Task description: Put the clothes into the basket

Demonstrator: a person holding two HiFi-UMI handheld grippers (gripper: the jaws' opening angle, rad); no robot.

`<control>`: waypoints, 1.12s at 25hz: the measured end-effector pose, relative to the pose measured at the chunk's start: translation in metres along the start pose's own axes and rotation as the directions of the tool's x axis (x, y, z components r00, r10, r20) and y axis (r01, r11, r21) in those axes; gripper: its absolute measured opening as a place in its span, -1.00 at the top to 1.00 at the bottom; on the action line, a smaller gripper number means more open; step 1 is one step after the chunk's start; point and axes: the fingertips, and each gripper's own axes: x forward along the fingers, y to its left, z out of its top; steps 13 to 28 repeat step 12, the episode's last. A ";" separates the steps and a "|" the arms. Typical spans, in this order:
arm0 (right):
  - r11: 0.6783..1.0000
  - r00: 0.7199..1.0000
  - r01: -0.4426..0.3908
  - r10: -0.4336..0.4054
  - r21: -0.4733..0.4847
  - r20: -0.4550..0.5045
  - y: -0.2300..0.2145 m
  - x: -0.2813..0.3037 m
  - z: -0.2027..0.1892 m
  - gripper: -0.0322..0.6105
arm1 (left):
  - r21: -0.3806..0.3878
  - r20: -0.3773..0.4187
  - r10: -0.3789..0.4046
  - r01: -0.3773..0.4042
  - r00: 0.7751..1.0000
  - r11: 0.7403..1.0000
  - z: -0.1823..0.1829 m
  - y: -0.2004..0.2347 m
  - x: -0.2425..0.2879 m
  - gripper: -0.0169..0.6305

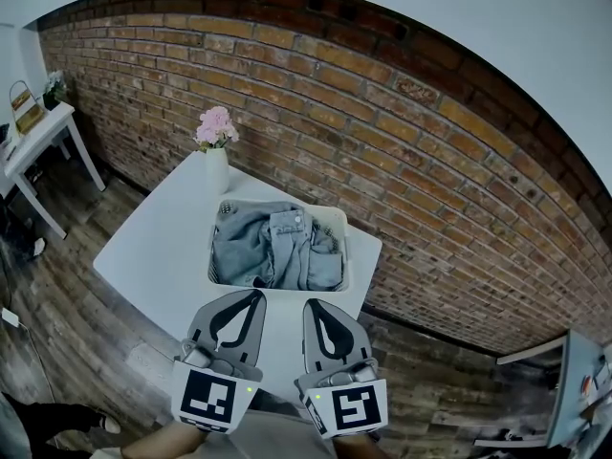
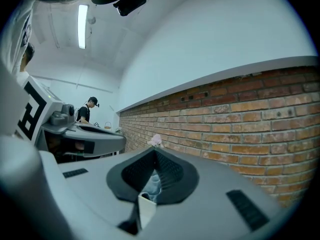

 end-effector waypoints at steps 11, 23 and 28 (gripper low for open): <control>1.000 1.000 -0.009 0.009 -0.004 -0.008 0.007 -0.008 -0.003 0.88 | -0.012 -0.003 -0.002 0.002 1.000 1.000 -0.003 -0.006 -0.007 0.92; 1.000 1.000 -0.009 0.009 -0.004 -0.009 0.007 -0.009 -0.004 0.88 | -0.012 -0.004 -0.004 0.004 1.000 1.000 -0.003 -0.007 -0.008 0.92; 1.000 1.000 -0.009 0.009 -0.004 -0.009 0.007 -0.009 -0.004 0.88 | -0.012 -0.004 -0.004 0.004 1.000 1.000 -0.003 -0.007 -0.008 0.92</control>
